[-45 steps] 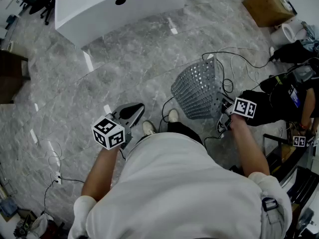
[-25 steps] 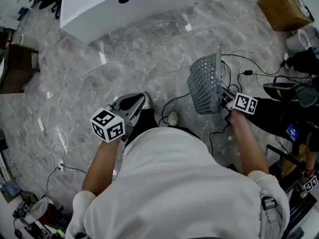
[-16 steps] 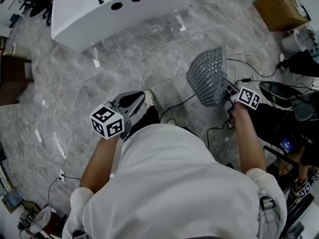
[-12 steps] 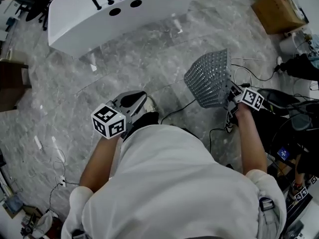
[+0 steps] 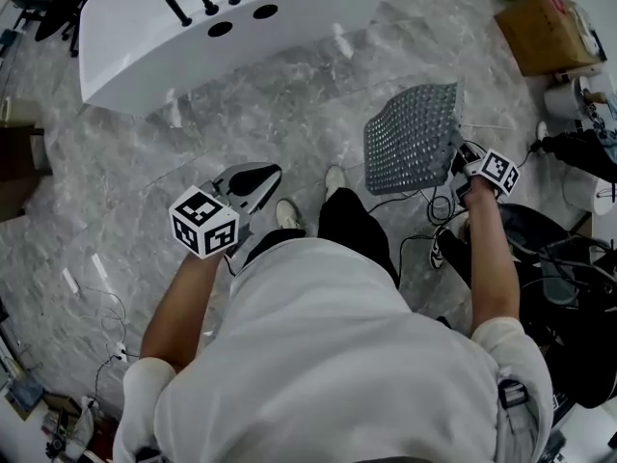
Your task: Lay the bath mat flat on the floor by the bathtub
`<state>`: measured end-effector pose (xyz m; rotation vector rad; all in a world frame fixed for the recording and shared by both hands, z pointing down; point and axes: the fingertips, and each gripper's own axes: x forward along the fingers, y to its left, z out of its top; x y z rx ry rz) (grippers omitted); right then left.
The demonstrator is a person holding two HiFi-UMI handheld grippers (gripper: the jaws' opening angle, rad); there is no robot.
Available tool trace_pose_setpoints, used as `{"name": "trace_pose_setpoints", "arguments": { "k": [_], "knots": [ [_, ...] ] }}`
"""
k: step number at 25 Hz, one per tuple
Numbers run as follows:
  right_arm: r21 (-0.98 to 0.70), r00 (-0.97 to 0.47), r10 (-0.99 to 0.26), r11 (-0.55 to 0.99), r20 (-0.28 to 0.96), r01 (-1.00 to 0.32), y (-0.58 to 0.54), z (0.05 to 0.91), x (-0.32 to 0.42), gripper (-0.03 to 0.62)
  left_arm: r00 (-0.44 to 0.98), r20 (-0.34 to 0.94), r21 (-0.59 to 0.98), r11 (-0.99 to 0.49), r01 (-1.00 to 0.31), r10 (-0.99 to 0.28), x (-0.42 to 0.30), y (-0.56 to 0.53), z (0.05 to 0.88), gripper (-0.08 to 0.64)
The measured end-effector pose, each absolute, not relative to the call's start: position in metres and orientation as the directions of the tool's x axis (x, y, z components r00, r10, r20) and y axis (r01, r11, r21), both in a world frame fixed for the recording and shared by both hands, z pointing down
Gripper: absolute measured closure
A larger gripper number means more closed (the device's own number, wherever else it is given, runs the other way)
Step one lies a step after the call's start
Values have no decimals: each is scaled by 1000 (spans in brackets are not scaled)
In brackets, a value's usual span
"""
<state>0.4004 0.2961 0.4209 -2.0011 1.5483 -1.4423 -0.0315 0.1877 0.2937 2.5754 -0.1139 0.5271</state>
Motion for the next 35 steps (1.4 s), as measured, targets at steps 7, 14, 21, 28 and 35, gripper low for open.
{"name": "trace_pose_setpoints", "arguments": {
  "k": [7, 14, 21, 28, 35],
  "knots": [
    [-690, -100, -833, -377, 544, -618, 176, 445, 486, 549, 905, 422, 489, -829, -271, -47, 47, 107, 304, 532],
    [-695, -149, -823, -350, 549, -628, 70, 482, 560, 549, 884, 459, 502, -795, -341, -89, 118, 47, 307, 532],
    [-639, -138, -809, -333, 572, -694, -37, 529, 620, 549, 860, 503, 528, -759, -381, -83, 146, 20, 331, 532],
    [-610, -138, -799, -322, 586, -724, -130, 599, 610, 549, 849, 520, 559, -713, -424, -98, 138, -5, 376, 534],
    [-605, -173, -768, -322, 617, -728, -177, 676, 521, 549, 857, 505, 609, -662, -436, -100, 101, -19, 416, 532]
  ]
}}
